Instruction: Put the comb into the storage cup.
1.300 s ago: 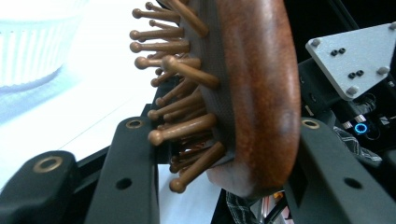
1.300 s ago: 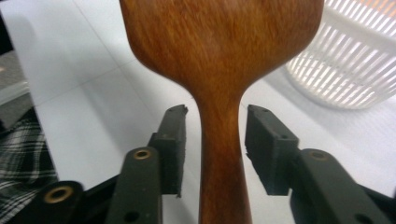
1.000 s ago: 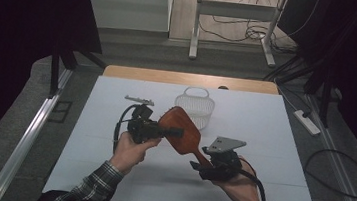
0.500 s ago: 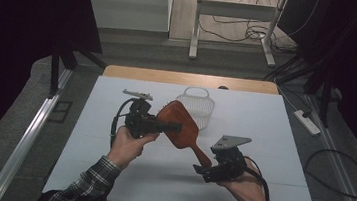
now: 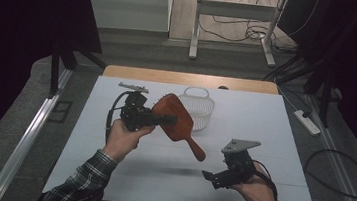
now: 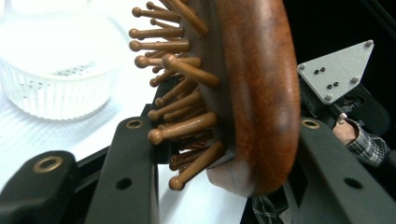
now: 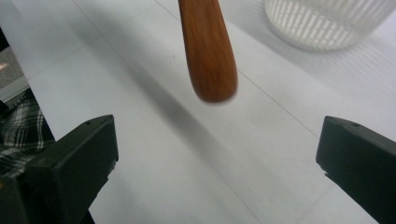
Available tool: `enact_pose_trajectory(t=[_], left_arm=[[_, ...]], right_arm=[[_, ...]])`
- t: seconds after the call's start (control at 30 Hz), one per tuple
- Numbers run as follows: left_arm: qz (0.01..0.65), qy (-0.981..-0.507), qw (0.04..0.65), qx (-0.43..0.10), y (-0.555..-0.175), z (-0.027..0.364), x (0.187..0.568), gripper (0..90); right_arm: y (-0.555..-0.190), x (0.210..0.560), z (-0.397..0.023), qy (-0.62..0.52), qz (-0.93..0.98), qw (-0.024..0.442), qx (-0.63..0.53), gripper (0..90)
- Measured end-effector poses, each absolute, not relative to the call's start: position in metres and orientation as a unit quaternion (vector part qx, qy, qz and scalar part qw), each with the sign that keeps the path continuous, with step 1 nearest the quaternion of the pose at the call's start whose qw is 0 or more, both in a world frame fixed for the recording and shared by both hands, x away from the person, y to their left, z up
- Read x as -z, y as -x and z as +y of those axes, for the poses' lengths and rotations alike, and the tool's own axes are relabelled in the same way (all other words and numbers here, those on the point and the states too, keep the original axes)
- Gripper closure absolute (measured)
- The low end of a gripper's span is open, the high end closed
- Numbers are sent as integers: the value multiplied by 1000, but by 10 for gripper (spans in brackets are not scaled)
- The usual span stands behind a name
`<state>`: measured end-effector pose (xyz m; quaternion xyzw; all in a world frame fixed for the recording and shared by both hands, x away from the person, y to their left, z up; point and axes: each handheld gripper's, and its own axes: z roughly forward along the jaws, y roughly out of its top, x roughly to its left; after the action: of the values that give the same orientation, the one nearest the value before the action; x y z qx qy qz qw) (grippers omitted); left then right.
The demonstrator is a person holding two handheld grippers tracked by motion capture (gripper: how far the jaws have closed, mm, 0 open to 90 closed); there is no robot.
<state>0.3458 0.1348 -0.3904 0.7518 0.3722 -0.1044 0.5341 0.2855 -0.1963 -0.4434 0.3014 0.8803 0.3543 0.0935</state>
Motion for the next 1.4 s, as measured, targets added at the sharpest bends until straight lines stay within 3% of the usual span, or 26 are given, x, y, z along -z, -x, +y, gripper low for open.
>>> enact_pose_trajectory(t=[0.4, 1.4], left_arm=[[385, -750, 531, 85, -358, 145, 381, 601], [405, -741, 533, 49, -387, 161, 348, 601]], right_arm=[[-275, 445, -233, -331, 867, 91, -362, 0], [-251, 450, -278, -390, 850, 115, -337, 0]])
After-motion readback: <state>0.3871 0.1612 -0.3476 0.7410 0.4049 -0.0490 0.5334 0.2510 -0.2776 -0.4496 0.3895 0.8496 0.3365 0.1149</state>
